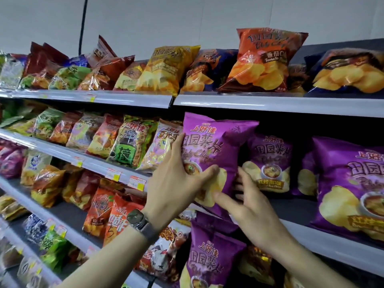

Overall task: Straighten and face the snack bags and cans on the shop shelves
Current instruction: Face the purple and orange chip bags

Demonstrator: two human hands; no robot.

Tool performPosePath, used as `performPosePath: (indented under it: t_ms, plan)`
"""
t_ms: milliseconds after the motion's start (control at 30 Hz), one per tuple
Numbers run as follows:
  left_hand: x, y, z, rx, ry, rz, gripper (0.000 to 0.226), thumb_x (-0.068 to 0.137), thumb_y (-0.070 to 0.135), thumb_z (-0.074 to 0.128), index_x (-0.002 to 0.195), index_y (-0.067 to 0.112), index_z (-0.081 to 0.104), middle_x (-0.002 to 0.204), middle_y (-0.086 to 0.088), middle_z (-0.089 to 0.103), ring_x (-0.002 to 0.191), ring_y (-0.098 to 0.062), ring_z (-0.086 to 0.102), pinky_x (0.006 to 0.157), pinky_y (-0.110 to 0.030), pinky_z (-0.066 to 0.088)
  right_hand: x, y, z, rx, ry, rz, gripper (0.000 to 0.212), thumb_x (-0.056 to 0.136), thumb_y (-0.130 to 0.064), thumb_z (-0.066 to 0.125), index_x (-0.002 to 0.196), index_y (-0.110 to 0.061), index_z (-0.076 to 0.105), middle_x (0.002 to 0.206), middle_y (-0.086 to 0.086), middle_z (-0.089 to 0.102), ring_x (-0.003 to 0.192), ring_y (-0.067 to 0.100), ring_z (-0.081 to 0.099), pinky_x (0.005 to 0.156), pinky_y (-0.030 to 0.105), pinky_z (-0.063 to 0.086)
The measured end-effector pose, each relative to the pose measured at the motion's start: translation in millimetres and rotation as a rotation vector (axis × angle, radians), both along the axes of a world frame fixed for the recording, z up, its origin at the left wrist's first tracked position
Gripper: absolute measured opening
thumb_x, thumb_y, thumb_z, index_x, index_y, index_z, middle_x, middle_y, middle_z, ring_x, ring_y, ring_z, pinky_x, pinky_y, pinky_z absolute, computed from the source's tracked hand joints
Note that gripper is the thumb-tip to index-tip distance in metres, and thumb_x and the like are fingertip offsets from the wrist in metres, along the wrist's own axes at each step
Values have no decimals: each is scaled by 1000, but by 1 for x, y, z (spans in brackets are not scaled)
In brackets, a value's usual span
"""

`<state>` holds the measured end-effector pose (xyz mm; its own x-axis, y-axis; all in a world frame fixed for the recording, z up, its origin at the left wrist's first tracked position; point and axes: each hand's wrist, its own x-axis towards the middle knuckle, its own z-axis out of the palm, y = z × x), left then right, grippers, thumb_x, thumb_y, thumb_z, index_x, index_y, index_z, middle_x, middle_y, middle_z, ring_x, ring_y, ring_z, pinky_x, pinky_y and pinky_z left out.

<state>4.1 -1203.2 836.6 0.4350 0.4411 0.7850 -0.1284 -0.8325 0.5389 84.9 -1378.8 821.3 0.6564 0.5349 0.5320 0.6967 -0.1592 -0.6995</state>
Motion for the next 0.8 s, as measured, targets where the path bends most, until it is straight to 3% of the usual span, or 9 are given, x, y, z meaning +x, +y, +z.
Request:
performPosePath:
  t_ms: [133,200,267,333,400,467,600,700,800]
  plan:
    - [15,-32,15,72,64,3,108,73,90,57,161,48,10,149,11,54,127,-21,61,93,-46,56,0,-32,10,-176,-220,-264,109,71,-95,56,160,-43,22,162,-20,38,149,9,38,118,43,37]
    - [23,-43,20,91,102,-26,108,73,93,52,161,48,9,153,11,51,132,-23,58,98,-48,54,7,-50,20,-261,-262,-420,105,71,-96,50,156,-34,37,159,-12,43,148,15,40,115,42,40]
    - [35,-51,23,107,168,-92,106,78,89,54,164,45,9,149,8,56,129,-25,60,99,-45,52,21,-66,27,-349,-271,-465,101,68,-100,45,140,-30,55,142,-8,54,136,19,51,106,44,46]
    - [49,-57,26,98,227,-192,106,81,80,58,166,39,8,130,2,68,117,-27,66,94,-43,54,34,-77,35,-352,-236,-500,78,74,-90,56,119,-27,66,113,-10,63,113,19,63,85,38,51]
    - [61,-64,29,87,239,-277,105,82,69,63,167,36,9,111,0,71,106,-26,69,88,-40,55,40,-85,44,-319,-229,-536,55,79,-76,68,96,-23,68,84,-11,65,83,16,65,63,33,42]
    - [71,-72,30,100,192,-327,100,88,53,70,167,35,11,107,4,70,99,-21,69,84,-39,55,44,-89,52,-291,-268,-578,52,79,-73,73,86,-23,63,75,-7,65,74,16,63,58,33,40]
    - [86,-76,30,42,106,-450,97,91,35,76,166,38,14,104,9,71,89,-12,71,86,-41,58,54,-91,55,-259,-342,-643,58,80,-72,73,107,-22,63,101,-7,64,101,23,64,82,41,54]
    - [98,-75,26,-7,130,-531,97,90,23,78,165,40,18,103,1,77,85,-12,74,86,-41,61,58,-91,51,-304,-300,-680,62,85,-66,72,122,-18,59,112,0,66,111,27,62,81,36,48]
    - [103,-75,12,4,192,-590,98,91,16,76,166,38,17,106,-4,79,91,-7,70,88,-24,57,61,-90,40,-338,-239,-698,65,89,-67,67,132,-19,54,112,3,66,106,29,64,85,39,53]
